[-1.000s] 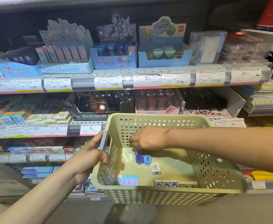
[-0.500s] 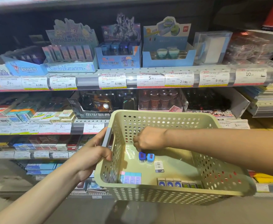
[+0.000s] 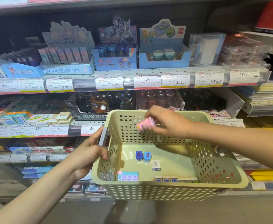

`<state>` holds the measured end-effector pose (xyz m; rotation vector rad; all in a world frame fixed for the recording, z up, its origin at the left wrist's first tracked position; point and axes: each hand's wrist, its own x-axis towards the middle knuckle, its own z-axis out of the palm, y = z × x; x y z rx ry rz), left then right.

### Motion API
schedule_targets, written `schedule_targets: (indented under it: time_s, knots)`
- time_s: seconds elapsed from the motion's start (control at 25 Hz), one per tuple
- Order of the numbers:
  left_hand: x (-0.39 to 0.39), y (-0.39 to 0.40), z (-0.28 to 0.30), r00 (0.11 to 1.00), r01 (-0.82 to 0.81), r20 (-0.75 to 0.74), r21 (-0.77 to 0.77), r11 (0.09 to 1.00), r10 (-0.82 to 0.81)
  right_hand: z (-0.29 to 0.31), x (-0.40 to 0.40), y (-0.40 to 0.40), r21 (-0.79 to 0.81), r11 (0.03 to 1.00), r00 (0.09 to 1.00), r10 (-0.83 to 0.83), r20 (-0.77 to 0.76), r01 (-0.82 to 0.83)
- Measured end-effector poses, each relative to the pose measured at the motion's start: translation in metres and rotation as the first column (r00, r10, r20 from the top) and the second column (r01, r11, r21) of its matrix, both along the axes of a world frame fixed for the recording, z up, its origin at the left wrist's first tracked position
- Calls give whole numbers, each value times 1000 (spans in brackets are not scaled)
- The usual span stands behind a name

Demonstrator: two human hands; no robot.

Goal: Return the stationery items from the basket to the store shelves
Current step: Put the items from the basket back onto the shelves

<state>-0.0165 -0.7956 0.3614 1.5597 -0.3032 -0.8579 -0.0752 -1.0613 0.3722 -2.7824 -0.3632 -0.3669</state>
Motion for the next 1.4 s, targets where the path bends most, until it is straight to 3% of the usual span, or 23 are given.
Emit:
schedule_targets:
  time_s: [0.16, 0.36, 0.44, 0.6, 0.88, 1.04, 1.4]
  knots:
    - [3, 2, -1, 1000, -4, -17, 1, 1000, 4, 15, -7, -22, 373, 907, 981, -185, -66, 196]
    - [3, 5, -2, 999, 4, -52, -14, 1000, -5, 16, 2, -51, 546, 781, 943, -328, -55, 304]
    - [3, 6, -1, 999, 3, -46, -19, 1000, -4, 12, 6, -63, 481, 793, 913, -404, -46, 375]
    - [2, 7, 0, 999, 1, -40, -19, 1000, -1, -1, 11, -75, 166, 898, 910, -415, 11, 408]
    - [-1, 8, 1, 999, -30, -29, 6, 1000, 30, -1, 35, -99, -79, 843, 844, -535, -20, 532]
    - [-3, 9, 0, 998, -44, -49, -4, 999, 44, 5, 44, -103, -179, 789, 788, -608, -95, 588]
    - [-4, 9, 2, 996, -60, -69, -8, 998, 59, -2, 54, -103, -169, 832, 835, -546, -72, 529]
